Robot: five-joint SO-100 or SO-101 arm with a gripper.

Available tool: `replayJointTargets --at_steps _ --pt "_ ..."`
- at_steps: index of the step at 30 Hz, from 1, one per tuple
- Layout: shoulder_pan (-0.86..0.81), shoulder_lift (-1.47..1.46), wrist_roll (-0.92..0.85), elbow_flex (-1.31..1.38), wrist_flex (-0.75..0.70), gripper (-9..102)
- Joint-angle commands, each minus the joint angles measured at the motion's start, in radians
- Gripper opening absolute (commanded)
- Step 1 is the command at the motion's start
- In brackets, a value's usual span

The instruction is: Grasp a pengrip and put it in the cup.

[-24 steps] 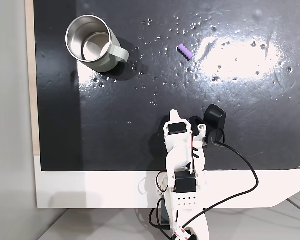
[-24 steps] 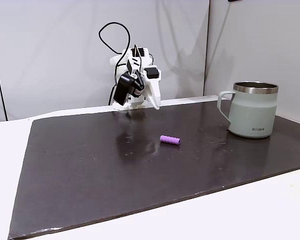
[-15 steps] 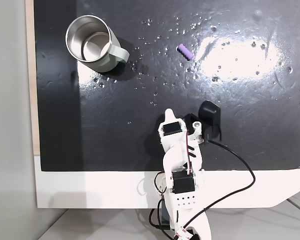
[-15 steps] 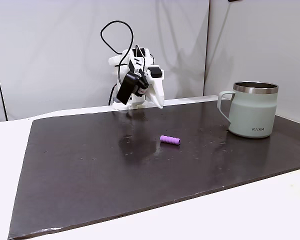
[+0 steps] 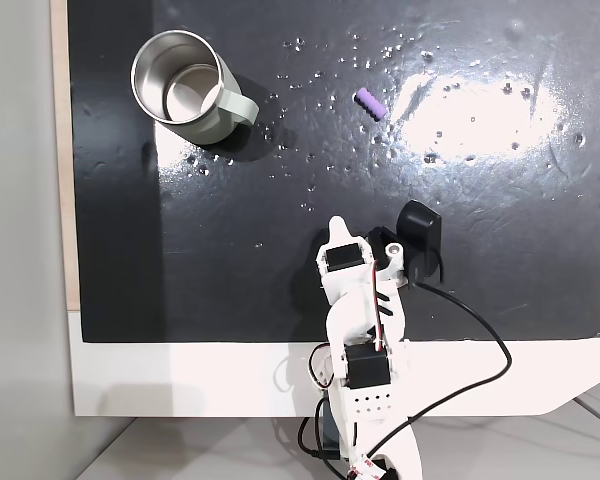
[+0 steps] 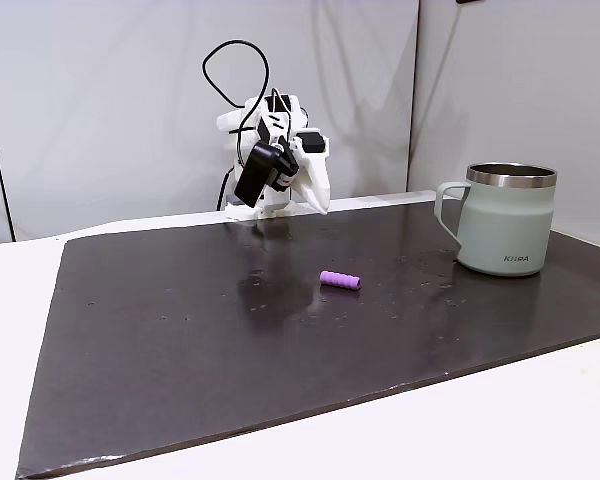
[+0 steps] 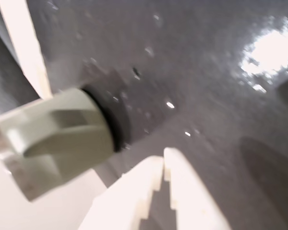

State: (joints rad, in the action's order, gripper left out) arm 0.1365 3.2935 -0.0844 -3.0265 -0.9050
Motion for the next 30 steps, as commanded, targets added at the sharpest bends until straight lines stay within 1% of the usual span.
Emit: replayJointTargets --at_steps 1,4,7,11,14,18,22,28,30 --pt "-0.041 -0.163 0.028 0.161 0.094 0" --pt "-0.095 -0.551 0.072 0.380 0.189 0" --pt "-0.167 -0.905 0.117 0.641 0.193 0" --pt "-0.253 -1.252 0.115 0.891 0.187 0" --pt "-0.296 -1.442 0.094 1.025 0.181 0" --pt "-0.304 -1.598 0.091 1.164 0.189 0" --pt "-0.264 -1.664 0.137 1.258 0.183 0" --pt "-0.163 -1.601 0.302 1.255 0.009 5" --pt "-0.135 -1.595 0.342 1.255 -0.025 5"
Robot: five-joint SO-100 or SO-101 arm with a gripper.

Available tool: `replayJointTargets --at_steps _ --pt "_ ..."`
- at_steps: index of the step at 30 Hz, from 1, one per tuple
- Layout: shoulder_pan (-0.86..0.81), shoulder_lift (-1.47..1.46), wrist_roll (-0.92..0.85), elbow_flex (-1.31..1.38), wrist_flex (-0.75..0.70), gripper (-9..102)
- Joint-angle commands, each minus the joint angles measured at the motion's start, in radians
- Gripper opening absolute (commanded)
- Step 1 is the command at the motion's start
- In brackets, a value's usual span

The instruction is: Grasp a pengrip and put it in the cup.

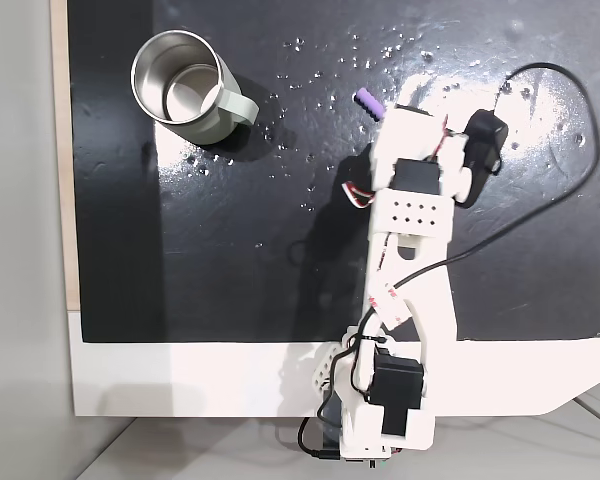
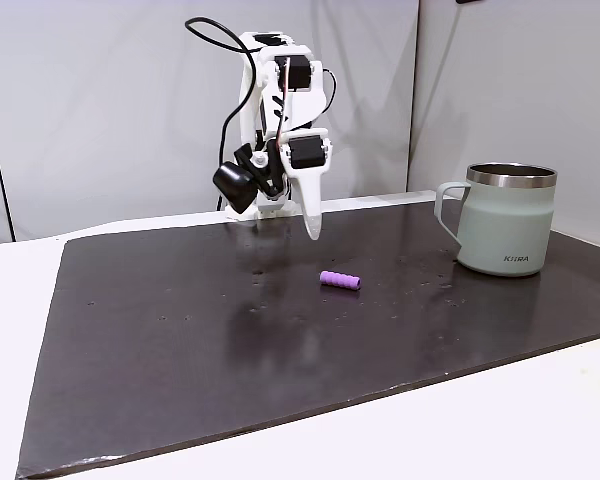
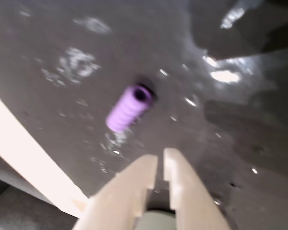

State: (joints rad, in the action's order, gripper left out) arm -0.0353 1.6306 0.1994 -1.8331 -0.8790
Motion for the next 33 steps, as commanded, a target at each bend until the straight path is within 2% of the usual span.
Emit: replayJointTargets --at_steps 1,9,28,33 --pt "0.046 0.067 0.080 0.061 -0.054 6" --pt "0.094 0.067 0.249 0.092 -0.087 25" --pt "0.078 -0.288 0.272 0.518 -0.275 28" --pt "0.051 -0.428 0.290 0.672 -0.368 28"
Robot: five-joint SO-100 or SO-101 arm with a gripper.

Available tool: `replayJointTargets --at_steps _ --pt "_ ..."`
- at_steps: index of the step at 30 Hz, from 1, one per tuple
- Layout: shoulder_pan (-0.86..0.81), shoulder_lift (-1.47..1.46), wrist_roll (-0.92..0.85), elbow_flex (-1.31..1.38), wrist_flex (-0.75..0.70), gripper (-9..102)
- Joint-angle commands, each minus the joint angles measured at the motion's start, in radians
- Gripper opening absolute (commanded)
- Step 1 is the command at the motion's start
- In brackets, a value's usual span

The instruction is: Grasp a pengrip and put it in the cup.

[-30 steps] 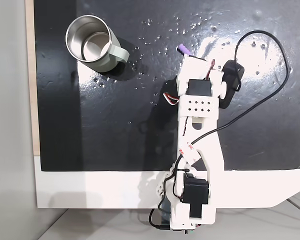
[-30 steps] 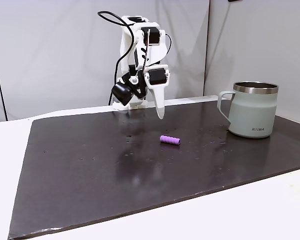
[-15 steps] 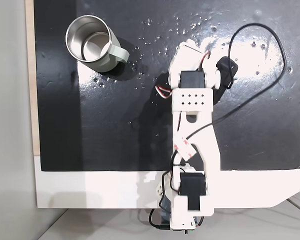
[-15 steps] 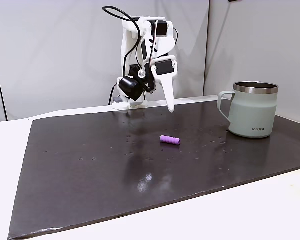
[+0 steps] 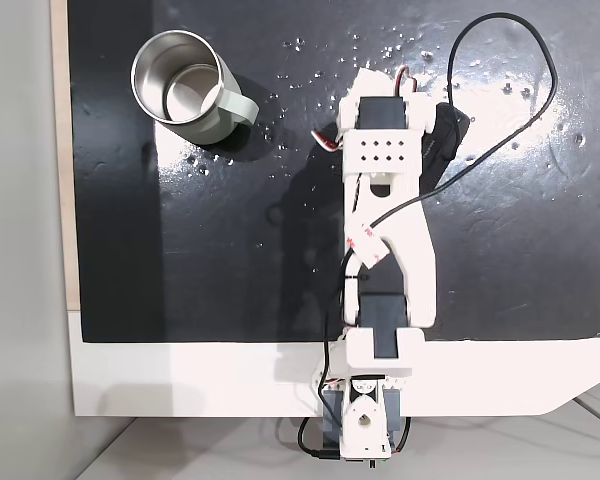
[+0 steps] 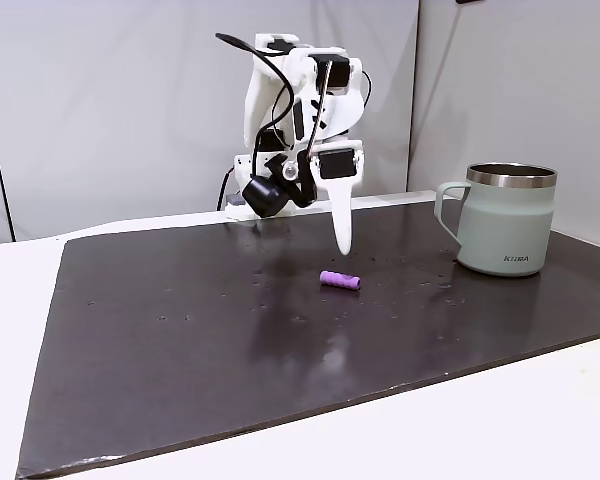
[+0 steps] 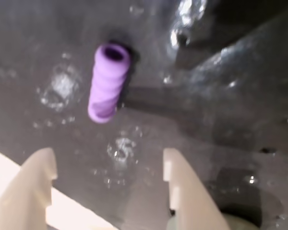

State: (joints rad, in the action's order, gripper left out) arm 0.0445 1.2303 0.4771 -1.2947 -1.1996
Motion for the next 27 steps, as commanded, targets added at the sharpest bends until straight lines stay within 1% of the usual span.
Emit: replayJointTargets --at_steps 1,7,10,11,12,13,14,15,21,24,27 --pt "-0.035 -0.057 0.014 0.170 -0.063 28" --pt "-0.049 -0.241 0.017 0.407 -0.183 28" --pt "-0.049 -0.359 0.009 0.563 -0.284 27" --pt "-0.046 -0.411 0.000 0.637 -0.331 23" --pt "-0.043 -0.471 -0.023 0.724 -0.385 16" --pt "-0.037 -0.545 -0.058 0.834 -0.445 6" --pt "-0.034 -0.640 -0.072 0.977 -0.534 2" --pt "-0.032 -0.761 -0.078 1.172 -0.630 0" --pt "-0.054 -0.798 -0.107 1.193 -0.630 0" --pt "-0.046 -0.723 -0.109 1.181 -0.632 0" --pt "-0.031 -0.627 -0.109 1.088 -0.632 0"
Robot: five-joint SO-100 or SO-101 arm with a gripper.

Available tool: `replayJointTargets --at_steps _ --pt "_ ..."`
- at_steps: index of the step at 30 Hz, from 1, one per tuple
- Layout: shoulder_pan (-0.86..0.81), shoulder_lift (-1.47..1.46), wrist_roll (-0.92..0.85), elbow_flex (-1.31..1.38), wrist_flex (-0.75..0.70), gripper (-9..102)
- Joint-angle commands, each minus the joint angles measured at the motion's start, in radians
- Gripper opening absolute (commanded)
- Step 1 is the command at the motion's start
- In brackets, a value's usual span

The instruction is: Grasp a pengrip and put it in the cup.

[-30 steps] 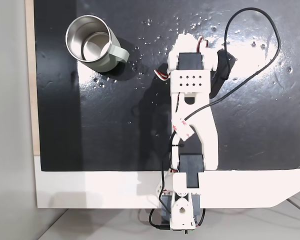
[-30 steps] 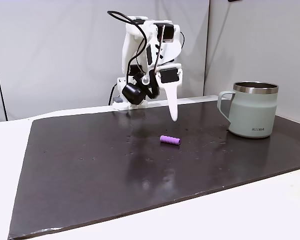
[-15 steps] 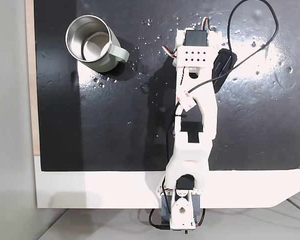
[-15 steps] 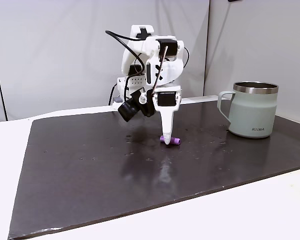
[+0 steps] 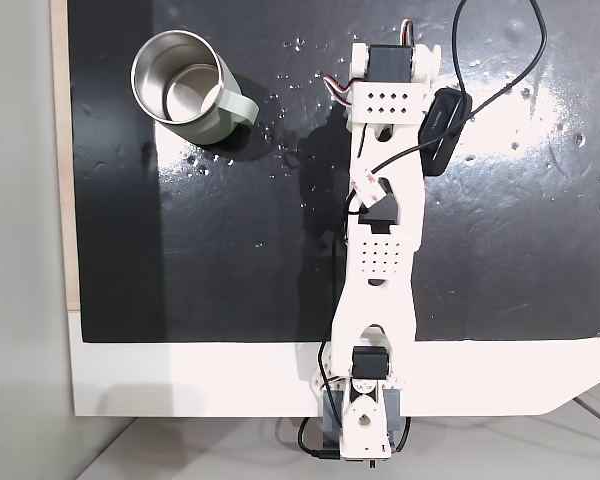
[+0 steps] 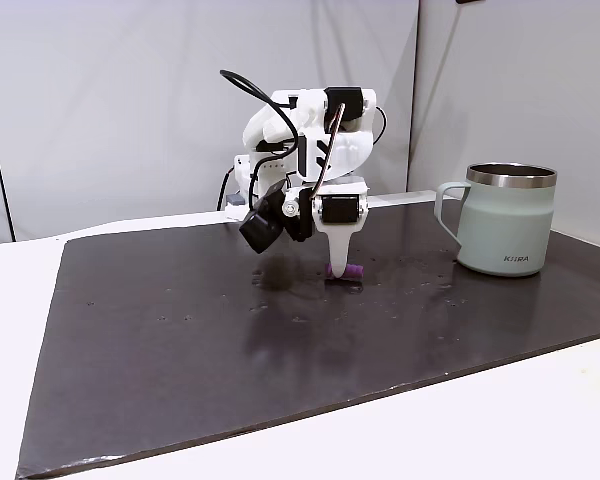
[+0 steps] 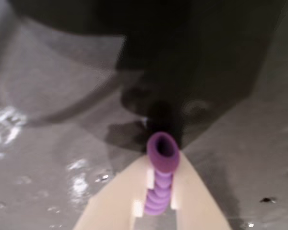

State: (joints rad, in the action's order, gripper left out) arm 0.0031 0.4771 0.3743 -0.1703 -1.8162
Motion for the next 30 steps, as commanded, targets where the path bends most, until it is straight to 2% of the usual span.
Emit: replayJointTargets --at_steps 1,9,17,22,30 --pt "0.015 0.161 -0.005 -0.071 -0.015 0" --pt "0.077 0.499 -0.009 -0.235 -0.014 0" --pt "0.167 0.747 -0.043 -0.229 -0.009 0" --pt "0.275 0.742 -0.058 -0.120 0.009 0" --pt "0.453 0.709 0.008 -0.069 0.175 0"
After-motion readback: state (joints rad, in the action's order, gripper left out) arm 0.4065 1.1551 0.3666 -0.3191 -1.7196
